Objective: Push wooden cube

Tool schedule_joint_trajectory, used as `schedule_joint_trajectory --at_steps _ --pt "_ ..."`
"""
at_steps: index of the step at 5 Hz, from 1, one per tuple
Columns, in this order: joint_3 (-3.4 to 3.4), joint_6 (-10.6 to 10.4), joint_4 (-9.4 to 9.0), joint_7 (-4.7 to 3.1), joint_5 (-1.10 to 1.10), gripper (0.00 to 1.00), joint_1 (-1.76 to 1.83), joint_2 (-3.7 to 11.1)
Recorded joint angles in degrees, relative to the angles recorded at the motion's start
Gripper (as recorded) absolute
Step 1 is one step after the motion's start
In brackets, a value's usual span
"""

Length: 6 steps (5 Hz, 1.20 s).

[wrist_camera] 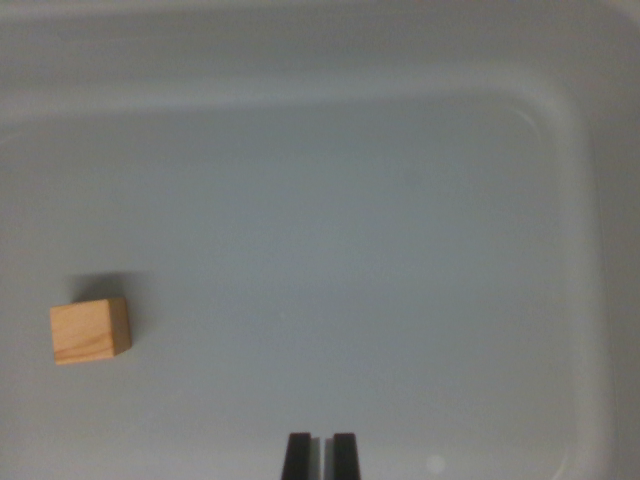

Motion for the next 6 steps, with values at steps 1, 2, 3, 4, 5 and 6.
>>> schedule_joint_trajectory --at_steps 1,2,3,4,5,6 --pt "0.07 -0.4 -0.32 0.09 0.0 0.0 0.07 0.1" --pt "0.07 -0.4 -0.32 0.09 0.0 0.0 0.07 0.1" --pt "0.2 -1.1 -0.9 0.26 0.0 0.0 0.21 0.29" --pt "0.2 -1.1 -0.9 0.26 0.0 0.0 0.21 0.29" --pt "0.4 -2.1 -1.8 0.53 0.0 0.0 0.42 0.59" --pt "0.4 -2.1 -1.8 0.53 0.0 0.0 0.42 0.59"
